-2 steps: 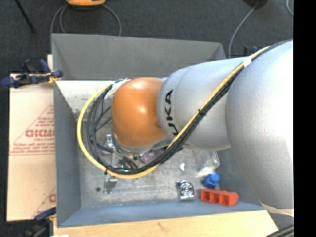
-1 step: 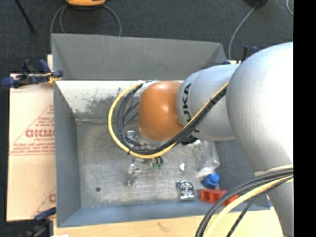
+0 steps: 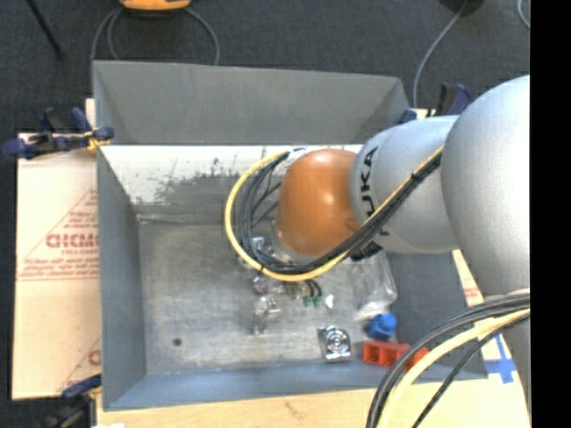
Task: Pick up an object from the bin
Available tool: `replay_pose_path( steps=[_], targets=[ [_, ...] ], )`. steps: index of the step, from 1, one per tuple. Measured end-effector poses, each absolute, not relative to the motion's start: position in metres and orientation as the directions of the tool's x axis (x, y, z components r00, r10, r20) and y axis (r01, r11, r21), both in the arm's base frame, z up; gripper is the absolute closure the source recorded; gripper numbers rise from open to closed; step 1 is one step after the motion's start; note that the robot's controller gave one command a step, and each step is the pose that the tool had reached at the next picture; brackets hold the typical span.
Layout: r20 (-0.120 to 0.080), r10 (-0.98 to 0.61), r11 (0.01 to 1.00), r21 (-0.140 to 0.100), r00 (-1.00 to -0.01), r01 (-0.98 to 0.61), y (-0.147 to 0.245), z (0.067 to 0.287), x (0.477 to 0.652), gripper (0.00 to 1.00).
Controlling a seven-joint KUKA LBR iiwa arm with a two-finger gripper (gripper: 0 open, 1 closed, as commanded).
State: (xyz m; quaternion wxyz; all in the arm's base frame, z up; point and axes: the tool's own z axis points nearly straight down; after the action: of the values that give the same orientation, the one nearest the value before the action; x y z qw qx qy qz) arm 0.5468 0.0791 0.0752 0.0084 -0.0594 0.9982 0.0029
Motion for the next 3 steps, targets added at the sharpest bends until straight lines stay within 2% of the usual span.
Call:
replay_pose_path(
  steps=[1, 2, 3],
  targets=[
    [-0.01, -0.017, 1.0, 0.008, -1.0, -0.017, 0.037, 0.075, 0.572, 0.0],
    [-0.016, -0.015, 1.0, 0.005, -1.0, -0.015, 0.036, 0.077, 0.573, 1.0],
    [-0.013, -0.011, 1.0, 0.0, -1.0, -0.011, 0.04, 0.242, 0.576, 1.0]
  ],
)
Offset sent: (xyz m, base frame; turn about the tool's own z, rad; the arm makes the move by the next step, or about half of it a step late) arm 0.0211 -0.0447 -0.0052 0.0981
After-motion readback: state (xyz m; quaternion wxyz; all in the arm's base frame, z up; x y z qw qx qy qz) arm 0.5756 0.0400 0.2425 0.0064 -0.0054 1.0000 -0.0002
